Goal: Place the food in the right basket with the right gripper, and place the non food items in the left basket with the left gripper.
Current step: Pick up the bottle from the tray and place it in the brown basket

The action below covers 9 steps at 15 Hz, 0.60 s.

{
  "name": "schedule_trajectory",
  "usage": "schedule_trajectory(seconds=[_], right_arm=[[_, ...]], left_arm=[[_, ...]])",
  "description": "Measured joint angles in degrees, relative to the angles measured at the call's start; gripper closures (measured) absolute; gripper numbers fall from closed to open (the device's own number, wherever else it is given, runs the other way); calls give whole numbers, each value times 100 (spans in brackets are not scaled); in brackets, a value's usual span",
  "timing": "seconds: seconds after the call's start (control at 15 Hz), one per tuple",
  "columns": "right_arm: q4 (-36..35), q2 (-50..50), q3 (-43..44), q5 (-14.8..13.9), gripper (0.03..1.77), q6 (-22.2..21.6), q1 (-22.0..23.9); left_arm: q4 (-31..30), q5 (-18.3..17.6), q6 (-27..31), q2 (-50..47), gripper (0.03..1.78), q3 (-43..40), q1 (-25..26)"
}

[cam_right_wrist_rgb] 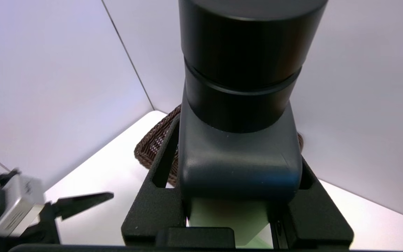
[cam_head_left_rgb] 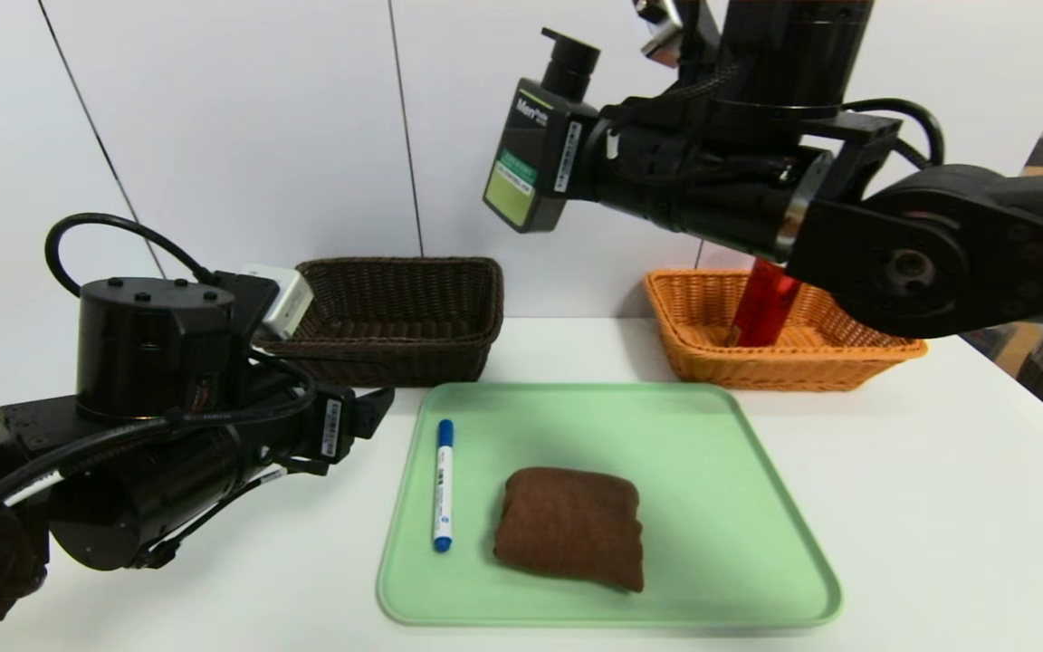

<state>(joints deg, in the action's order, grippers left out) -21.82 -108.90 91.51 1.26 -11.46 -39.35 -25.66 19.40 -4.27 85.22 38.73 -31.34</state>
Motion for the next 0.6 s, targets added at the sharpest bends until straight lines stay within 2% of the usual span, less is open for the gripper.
schedule_trajectory(seconds=[0.33, 0.6], right_arm=[[24, -1047, 1234, -207, 118, -11, -216], [9, -1853, 1932, -235, 118, -57, -286]], left_arm=[[20, -2, 0, 41, 12, 46, 1], [33, 171, -2, 83, 12, 236, 21]])
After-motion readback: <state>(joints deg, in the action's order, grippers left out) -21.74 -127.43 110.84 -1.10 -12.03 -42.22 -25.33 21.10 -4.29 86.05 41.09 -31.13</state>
